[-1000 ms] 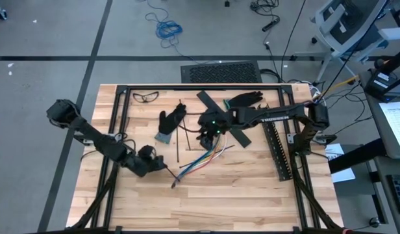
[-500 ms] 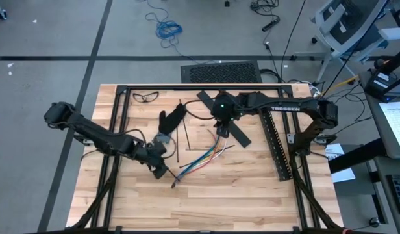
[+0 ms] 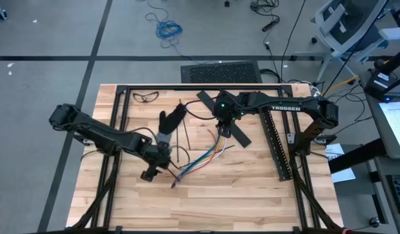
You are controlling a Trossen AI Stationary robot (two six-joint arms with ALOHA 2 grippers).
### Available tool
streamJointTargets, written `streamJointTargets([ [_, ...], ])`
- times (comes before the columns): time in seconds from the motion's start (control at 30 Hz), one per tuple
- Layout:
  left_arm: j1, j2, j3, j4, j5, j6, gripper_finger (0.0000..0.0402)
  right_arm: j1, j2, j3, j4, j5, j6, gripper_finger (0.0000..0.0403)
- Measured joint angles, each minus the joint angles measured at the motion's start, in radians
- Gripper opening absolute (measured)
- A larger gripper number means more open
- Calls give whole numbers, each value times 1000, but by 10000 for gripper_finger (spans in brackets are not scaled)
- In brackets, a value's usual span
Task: Ziptie cables
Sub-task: Wrap the black zip tie on the cable
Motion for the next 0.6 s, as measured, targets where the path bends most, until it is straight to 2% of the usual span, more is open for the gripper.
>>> streamJointTargets([
  [0.1, 7, 54, 0, 52, 19, 113, 242, 0, 0, 0, -3, 0, 31, 150],
  [0.6, 34, 261, 1, 199, 79, 288, 240, 38, 0, 0, -12, 0, 118, 150],
])
